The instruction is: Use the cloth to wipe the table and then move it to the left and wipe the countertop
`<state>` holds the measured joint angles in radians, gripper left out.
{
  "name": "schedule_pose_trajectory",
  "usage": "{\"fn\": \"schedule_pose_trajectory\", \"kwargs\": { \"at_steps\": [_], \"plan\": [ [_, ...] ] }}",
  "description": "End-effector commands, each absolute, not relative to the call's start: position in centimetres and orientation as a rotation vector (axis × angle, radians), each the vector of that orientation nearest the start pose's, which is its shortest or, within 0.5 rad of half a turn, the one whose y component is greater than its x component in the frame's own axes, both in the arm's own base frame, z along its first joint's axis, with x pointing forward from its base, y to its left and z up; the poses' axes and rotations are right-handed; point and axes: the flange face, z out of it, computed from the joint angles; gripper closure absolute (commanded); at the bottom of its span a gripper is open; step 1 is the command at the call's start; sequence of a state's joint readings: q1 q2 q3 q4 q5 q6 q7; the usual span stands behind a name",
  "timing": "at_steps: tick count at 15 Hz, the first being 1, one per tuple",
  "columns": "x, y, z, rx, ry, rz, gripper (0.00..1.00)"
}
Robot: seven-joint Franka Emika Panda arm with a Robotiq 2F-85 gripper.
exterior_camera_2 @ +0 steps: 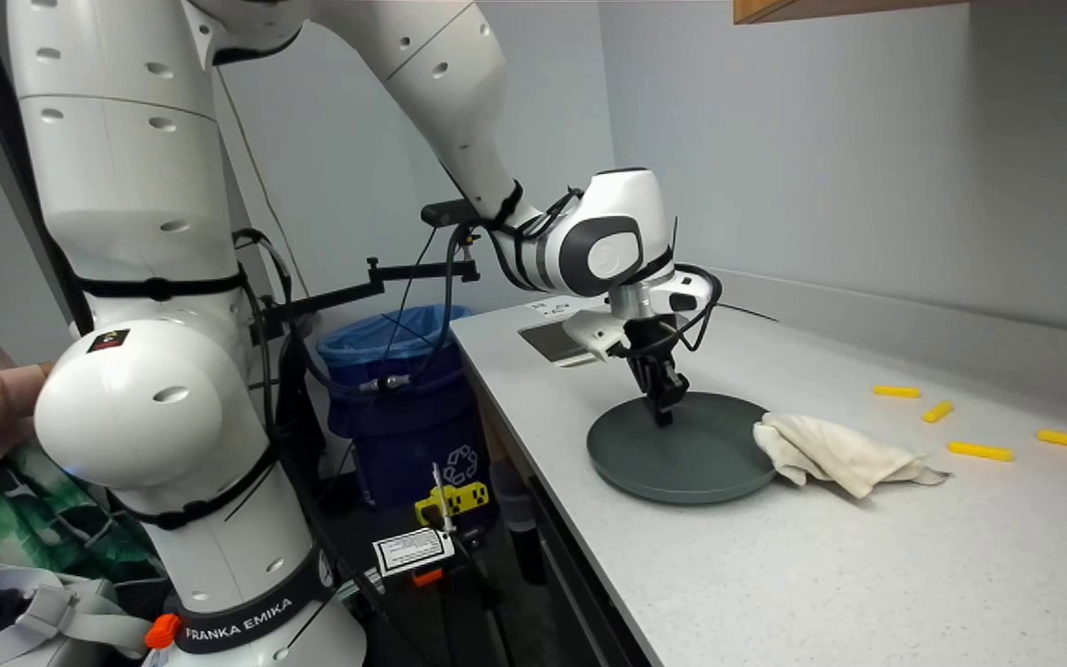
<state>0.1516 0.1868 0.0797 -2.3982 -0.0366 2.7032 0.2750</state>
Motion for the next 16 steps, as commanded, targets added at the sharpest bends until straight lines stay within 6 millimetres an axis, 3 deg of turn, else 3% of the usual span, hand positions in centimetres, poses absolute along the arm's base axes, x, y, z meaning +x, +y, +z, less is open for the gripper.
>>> {"fn": "schedule_pose_trajectory", "kwargs": {
  "at_steps": [1, 16],
  "plan": [
    [50.4, 15.2, 25.1, -3.100, -0.106, -0.129, 1.00],
    [45.6, 33.9, 25.1, -2.913, -0.849, -0.134, 1.00]
  ]
}}
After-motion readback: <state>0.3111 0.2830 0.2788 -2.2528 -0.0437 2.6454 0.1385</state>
